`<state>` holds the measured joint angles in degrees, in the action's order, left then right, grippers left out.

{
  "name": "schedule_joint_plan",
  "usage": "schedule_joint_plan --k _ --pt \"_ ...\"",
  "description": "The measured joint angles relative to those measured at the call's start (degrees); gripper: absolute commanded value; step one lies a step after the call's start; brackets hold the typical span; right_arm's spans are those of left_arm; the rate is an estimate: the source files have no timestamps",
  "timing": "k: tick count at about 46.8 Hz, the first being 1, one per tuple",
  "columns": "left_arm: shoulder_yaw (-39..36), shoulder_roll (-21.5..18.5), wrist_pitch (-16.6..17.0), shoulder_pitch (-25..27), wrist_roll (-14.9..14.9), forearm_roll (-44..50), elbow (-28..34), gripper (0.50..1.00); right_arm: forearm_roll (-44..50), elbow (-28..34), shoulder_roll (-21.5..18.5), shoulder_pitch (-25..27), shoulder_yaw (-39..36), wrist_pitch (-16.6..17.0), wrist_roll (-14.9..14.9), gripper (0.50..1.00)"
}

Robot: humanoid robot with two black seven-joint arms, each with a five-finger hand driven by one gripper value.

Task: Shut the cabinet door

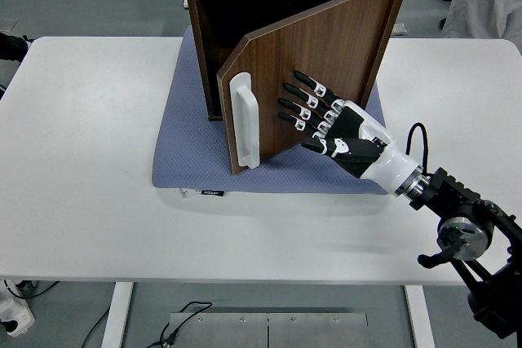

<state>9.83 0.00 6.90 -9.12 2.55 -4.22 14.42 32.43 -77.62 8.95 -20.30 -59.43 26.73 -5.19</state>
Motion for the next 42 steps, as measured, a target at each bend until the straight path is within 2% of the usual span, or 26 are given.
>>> schedule_joint_plan --k 31,42 --pt "0.02 0.00 0.01 0.03 -0.01 -0.01 -0.01 1.000 -0.44 11.46 -8.63 -9.85 1.15 -1.39 -0.36 1.000" --pt "0.02 0.00 0.00 -0.02 -0.01 0.01 0.01 1.000 -0.44 16.84 -8.96 -13.07 1.17 -1.74 -0.36 1.000"
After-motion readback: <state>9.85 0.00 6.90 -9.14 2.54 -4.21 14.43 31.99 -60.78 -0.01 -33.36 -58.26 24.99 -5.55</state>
